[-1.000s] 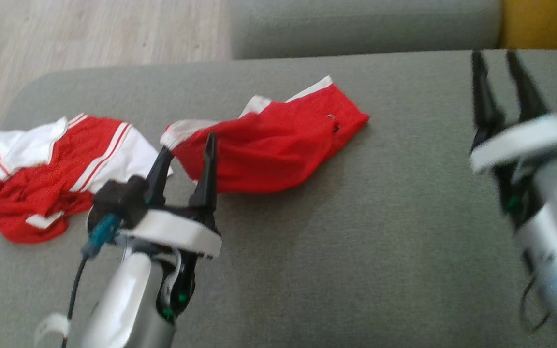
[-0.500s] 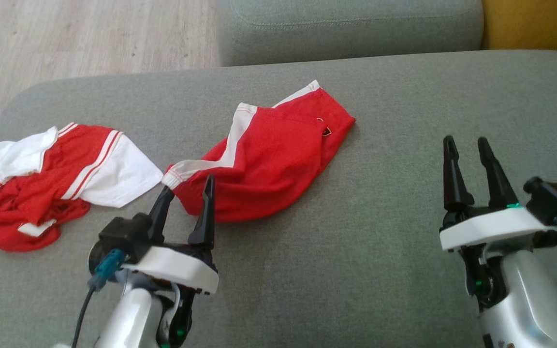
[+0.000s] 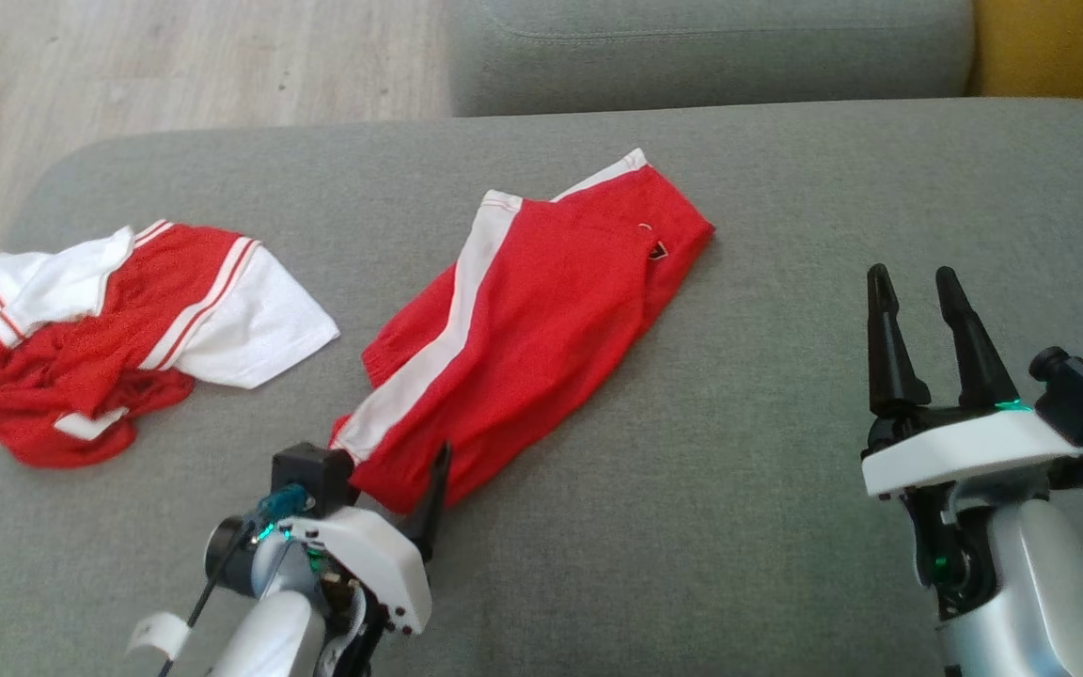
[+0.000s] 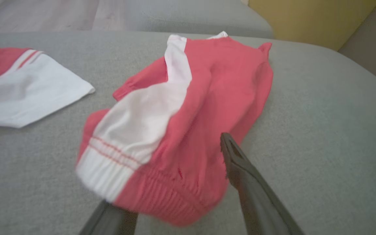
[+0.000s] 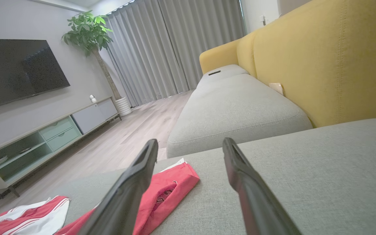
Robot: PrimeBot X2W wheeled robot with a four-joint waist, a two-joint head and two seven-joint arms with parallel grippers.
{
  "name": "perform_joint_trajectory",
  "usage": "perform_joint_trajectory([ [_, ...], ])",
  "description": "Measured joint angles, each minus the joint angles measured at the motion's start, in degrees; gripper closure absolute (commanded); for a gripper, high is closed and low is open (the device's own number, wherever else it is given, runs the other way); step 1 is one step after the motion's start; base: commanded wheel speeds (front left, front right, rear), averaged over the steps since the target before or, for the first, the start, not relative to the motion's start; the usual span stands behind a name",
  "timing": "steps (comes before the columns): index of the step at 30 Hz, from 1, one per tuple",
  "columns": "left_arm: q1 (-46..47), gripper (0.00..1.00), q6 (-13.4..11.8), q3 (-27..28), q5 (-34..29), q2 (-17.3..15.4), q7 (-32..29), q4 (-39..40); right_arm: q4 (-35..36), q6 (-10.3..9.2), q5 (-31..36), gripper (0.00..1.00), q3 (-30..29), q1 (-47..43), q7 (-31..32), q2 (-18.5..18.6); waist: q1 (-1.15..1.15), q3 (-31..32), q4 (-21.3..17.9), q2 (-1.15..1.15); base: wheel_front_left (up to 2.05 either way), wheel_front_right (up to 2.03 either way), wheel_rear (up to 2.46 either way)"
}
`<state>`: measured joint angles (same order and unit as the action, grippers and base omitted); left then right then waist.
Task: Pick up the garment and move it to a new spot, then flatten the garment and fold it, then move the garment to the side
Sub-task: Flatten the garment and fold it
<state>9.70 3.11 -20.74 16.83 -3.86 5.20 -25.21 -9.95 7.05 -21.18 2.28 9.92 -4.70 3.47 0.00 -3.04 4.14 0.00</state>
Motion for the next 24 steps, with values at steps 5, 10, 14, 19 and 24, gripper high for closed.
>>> perform_joint_trajectory([
  [5, -0.09, 0.0, 1.23, -1.52, 0.58, -2.16, -4.72, -0.57, 0.32, 0.0, 0.01, 0.0, -0.3, -0.13, 0.24, -0.15, 0.0, 0.43, 1.37, 0.0, 0.0, 0.0, 0.0],
  [10, -1.44, 0.0, 1.98, -2.53, 1.14, -4.28, -7.0, 2.46, 0.3, 0.0, -0.01, 0.0, -0.73, -0.88, 0.16, -0.25, 0.0, 1.26, 3.28, 0.0, 0.0, 0.0, 0.0],
  [14, -4.33, 0.0, 1.7, -2.48, 1.14, -6.38, -8.44, 5.69, 0.04, 0.0, -0.22, 0.0, -0.8, -2.12, -0.2, -0.35, 0.0, 2.11, 5.0, 0.0, 0.0, 0.0, 0.0],
  [19, -5.8, 0.0, -3.22, 1.02, 0.48, -7.58, -3.47, 12.6, 0.01, 0.0, -0.51, 0.0, -0.8, -2.43, -0.43, -0.52, 0.0, 3.3, 7.31, 0.0, 0.0, 0.0, 0.0],
  [24, -5.6, 0.0, -5.61, 2.57, 0.38, -5.69, 5.17, 17.19, 1.0, 0.0, -0.12, 0.0, -0.9, -2.56, -0.93, -0.63, 0.0, 3.88, 8.12, 0.0, 0.0, 0.0, 0.0],
])
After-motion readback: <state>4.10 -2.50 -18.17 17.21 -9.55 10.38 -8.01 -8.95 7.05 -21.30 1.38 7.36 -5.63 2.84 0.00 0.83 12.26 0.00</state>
